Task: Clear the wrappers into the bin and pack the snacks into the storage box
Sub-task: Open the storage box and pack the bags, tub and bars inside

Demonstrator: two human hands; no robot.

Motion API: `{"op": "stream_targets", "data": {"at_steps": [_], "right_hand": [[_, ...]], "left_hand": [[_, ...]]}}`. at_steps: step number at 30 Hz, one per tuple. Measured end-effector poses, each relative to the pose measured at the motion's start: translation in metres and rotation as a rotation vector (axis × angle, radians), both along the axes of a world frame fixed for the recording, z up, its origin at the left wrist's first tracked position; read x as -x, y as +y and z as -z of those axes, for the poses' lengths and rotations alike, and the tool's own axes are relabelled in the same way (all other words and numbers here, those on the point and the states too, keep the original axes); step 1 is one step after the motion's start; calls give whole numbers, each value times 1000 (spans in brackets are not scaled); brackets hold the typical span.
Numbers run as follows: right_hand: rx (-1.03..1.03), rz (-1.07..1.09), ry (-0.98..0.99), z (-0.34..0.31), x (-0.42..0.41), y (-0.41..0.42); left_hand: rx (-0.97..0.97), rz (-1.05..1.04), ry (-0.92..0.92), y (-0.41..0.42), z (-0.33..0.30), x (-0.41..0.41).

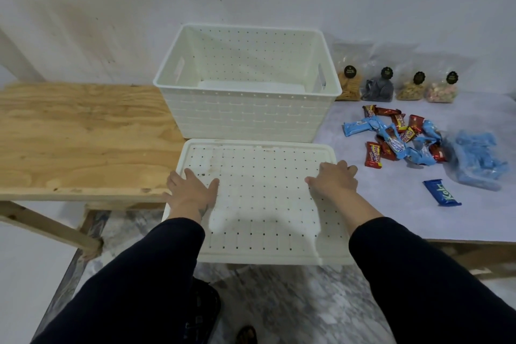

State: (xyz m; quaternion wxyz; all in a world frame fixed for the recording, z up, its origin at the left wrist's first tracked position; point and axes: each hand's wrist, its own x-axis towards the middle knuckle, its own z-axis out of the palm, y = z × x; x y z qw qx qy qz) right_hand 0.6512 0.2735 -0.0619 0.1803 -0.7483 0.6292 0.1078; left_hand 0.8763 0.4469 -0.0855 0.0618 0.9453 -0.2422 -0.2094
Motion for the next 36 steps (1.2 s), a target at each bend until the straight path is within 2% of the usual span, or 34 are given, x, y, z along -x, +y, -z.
{"op": "stream_targets", "data": {"at_steps": [4,7,10,14,17,20,26,31,36], "right_hand": [[-92,13,-13,-9,5,5],[-133,-12,-17,-23,10,3],[-115,-13,-35,-39,21,-5],[-86,-37,-38,-66,43,-26],[-75,-52,-10,-84,61,-46],[-38,-51,-35,-91,77,-72],[58,-73,-148,-81,91,-145],[69,30,-405,-55,90,-231],[138,99,-627,-26,91,-317]], "left_hand": [[-21,71,9,-4,-10,3],[77,158,-43,-22,-29,16],[189,265,7,-53,-52,38],[189,535,110,-102,-79,76],[90,777,21,-143,-98,109],[111,875,-6,-187,-110,140],[240,787,68,-275,-91,172],[349,514,153,-343,-63,170],[557,271,73,-403,-34,157]]}}
